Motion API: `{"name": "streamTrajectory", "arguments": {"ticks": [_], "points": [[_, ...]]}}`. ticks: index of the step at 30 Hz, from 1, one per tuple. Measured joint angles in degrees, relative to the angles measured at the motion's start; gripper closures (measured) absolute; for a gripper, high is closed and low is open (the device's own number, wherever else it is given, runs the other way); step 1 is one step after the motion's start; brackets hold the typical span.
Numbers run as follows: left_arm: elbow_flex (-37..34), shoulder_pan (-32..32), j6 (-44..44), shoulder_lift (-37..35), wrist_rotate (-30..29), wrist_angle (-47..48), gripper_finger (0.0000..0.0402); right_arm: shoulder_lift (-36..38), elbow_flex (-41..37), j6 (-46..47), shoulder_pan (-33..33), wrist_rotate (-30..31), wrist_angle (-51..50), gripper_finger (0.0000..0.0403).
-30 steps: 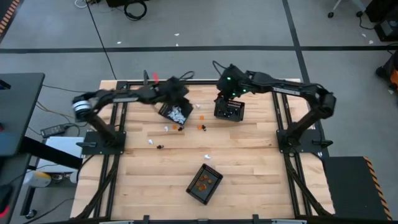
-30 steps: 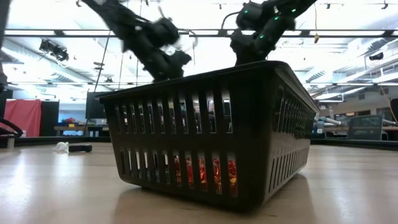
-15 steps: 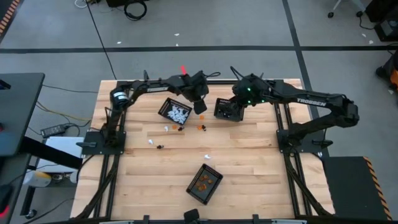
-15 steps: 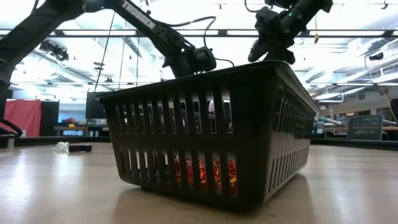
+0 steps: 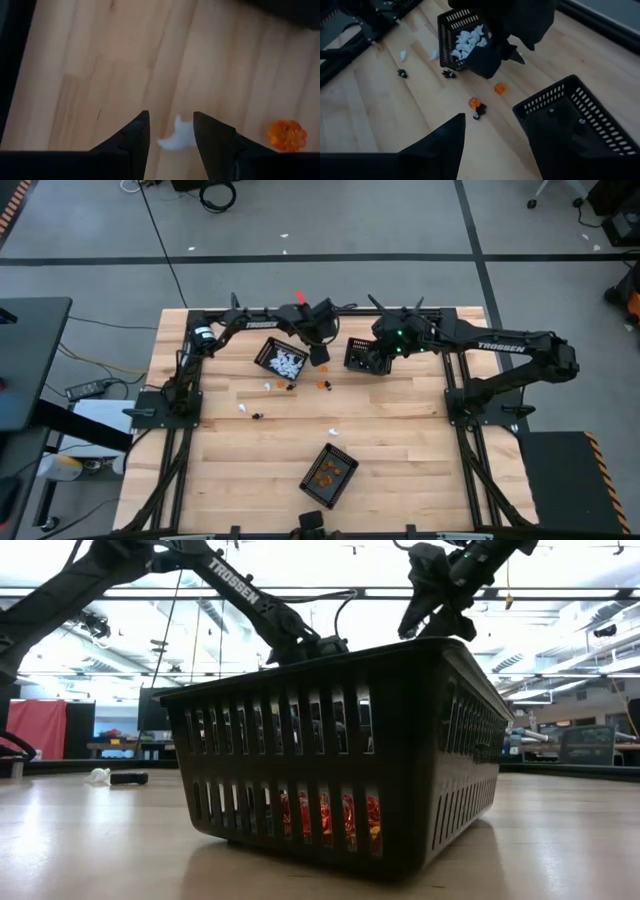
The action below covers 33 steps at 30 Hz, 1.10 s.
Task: Sort Halloween decoration
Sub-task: Put the white ghost toy into the top left black basket
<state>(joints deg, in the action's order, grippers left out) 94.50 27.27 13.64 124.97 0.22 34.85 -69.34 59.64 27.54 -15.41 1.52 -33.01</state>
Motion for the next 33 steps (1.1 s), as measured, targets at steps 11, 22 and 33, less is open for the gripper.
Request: {"name": "streamTrajectory", "arguments": {"ticks": [11, 22, 33], "points": [[0.06, 1.59, 0.12, 1.29, 0.90, 0.46, 0.0241, 0.00, 0.00, 4.88, 2.22, -0.91, 1.34, 0.0188], [1.27, 0.93, -0.75, 1.94, -2.02, 4.65, 0.0241, 0.00, 0.00, 5.56, 2.29, -0.92, 1.70, 0.0188], [3.78, -0.05, -1.06, 2.05, -3.07, 9.31, 0.0241, 0.00, 0.02, 5.50, 2.29, -0.99, 3.43, 0.0188]]}}
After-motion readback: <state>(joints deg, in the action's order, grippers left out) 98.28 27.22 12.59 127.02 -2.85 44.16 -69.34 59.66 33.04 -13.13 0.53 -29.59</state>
